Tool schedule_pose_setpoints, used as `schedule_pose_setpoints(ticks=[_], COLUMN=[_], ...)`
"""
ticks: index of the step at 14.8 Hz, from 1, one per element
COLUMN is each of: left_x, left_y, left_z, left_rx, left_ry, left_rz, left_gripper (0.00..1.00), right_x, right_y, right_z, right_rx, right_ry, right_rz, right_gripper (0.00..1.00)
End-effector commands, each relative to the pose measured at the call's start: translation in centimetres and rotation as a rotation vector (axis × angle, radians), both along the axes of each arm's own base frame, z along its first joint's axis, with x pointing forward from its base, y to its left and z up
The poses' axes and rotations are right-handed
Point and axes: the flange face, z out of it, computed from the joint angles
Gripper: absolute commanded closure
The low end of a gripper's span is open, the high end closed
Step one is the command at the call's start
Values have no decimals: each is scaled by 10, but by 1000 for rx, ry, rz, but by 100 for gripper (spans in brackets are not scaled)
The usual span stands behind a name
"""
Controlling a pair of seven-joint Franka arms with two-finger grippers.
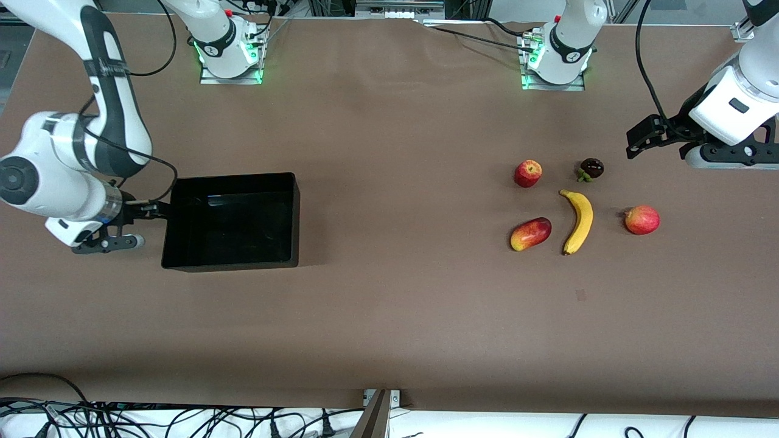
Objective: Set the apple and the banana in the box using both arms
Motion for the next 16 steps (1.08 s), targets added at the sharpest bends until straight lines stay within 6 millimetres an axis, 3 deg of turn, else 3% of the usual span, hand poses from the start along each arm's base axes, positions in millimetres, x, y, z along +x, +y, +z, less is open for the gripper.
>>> schedule_pose_setpoints(ticks=[1,3,5,6,8,9,12,16], left_x=[-4,-7,-9,-9,-9,-10,-12,0], left_y=[-2,-4,-4,-5,-7,-11,-13,-27], left_z=[2,0,-1,-2,-2,-3,-6,-73], left_rx=[26,28,29,30,30,31,33,44], left_ry=[10,29,45,48,49,52,75,275], left_rz=[-8,-9,-11,-11,-14,-22,-25,-50], left_gripper=[0,0,0,0,0,0,0,0], right_x=[-15,-23,-30,-33,-35,-34,-28,-22], right_y=[-6,-6,-6,-6,-5,-5,7,32], right_z=[-32,-50,-61,-63,-65,-63,-54,-36], right_rx=[36,45,44,45,46,46,56,83], right_ry=[-13,-15,-5,1,14,11,19,38], right_rz=[-21,-35,-37,-38,-40,-40,-17,44], right_gripper=[0,3,22,40,87,100,100,100])
